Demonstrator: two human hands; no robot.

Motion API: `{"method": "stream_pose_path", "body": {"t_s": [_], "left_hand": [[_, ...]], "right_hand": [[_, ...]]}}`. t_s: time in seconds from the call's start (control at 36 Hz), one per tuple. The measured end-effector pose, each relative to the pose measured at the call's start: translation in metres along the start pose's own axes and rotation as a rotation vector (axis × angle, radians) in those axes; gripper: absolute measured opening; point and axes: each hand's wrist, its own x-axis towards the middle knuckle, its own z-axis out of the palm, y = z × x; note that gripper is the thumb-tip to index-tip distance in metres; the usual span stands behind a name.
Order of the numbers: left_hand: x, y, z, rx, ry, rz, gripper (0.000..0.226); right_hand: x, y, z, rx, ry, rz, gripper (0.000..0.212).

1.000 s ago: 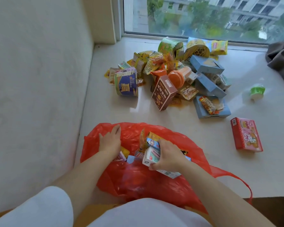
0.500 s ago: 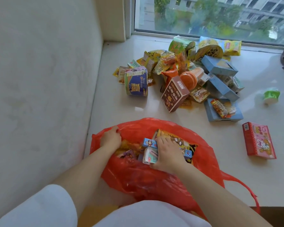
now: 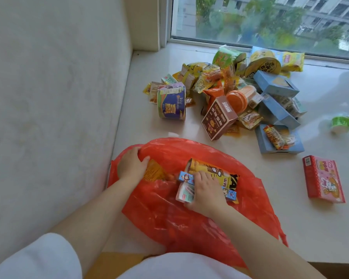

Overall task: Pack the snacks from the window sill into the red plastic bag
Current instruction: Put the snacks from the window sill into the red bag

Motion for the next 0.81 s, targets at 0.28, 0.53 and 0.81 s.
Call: {"method": "stream_pose_path", "body": {"t_s": [0.28, 0.53, 0.81], "left_hand": [[-0.004, -0.025, 0.0, 0.059, -0.091, -0.149, 0.029], [0.007, -0.027, -0.011, -0.103, -0.052, -0.352, 0.037], [0.03, -0.002, -0.031, -0.509, 0.178, -0.542, 0.036]], "right_hand": [[0.054, -0.042, -0.006, 0.022, 0.005, -0.185, 0.089], [0.092, -0.086, -0.002, -0.319, -0.178, -0.48, 0.049], [0.084, -0.072, -0.017, -0.551, -0.348, -0.515, 0.031]]}}
